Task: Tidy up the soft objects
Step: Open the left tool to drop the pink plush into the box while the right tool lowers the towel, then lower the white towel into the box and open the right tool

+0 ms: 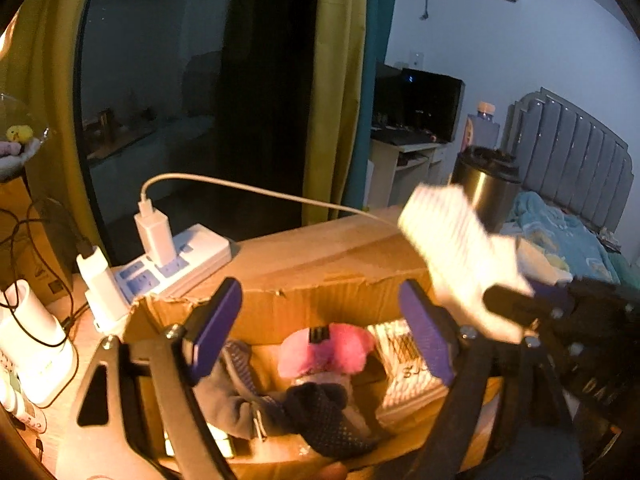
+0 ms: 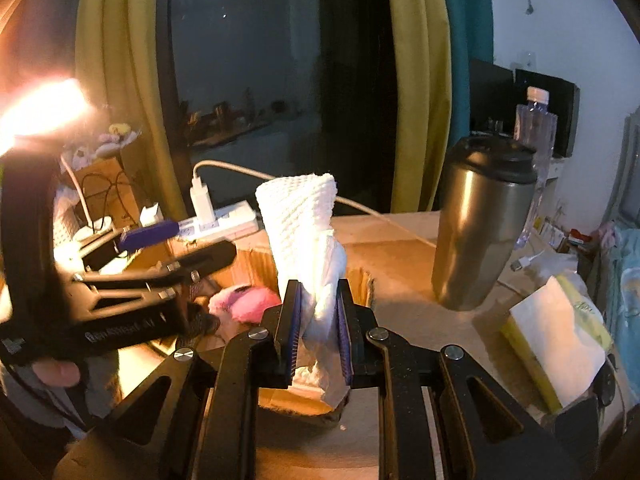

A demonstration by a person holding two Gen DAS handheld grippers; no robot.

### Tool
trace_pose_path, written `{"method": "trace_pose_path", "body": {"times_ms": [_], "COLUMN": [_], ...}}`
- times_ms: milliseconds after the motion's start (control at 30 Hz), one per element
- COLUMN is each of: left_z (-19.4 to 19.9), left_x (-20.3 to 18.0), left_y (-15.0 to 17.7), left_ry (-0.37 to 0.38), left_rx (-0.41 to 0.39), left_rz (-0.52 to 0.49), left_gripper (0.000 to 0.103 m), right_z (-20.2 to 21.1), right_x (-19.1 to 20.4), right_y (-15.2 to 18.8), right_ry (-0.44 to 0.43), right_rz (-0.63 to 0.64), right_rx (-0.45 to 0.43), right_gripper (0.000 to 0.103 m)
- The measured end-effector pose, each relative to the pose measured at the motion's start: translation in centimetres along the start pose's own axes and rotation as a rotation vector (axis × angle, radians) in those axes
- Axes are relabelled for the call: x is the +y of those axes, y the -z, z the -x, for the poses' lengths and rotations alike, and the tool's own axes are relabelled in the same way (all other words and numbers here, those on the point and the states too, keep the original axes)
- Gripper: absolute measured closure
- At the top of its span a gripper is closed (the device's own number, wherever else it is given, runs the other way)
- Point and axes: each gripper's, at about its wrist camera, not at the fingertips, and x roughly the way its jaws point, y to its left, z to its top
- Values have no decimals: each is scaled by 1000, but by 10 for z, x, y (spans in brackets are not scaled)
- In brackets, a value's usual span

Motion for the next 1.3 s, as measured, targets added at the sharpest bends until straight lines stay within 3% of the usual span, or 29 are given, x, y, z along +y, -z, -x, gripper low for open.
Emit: {"method": "trace_pose_path", "body": {"times_ms": [300, 433, 567, 600, 700, 1000, 1300], "left_z": [17, 22, 26, 27, 28, 34, 40], "left_x": [10, 13, 13, 13, 14, 19, 20], "left_y": [-2, -2, -2, -2, -1, 1, 5], "left_ry": [-14, -14, -14, -14, -15, -21, -19], "left_rx": [-11, -12, -11, -11, -12, -16, -6], "left_rz": [17, 20, 10, 10, 11, 13, 16], "left_gripper": [21, 21, 21, 21, 21, 21, 21], "right_z": [-31, -30, -17, -14, -13, -38, -13], "right_x": [5, 2, -2, -4, -10, -21, -15], "right_y": [19, 20, 15, 14, 13, 26, 14], "right_ry": [-7, 10, 17, 24, 68, 102, 95], "right_rz": [-6, -16, -33, -38, -37, -63, -74], "right_rx": [121, 124, 84, 73, 65, 149, 82], "right_gripper": [85, 81, 49, 46, 46, 46, 45]}}
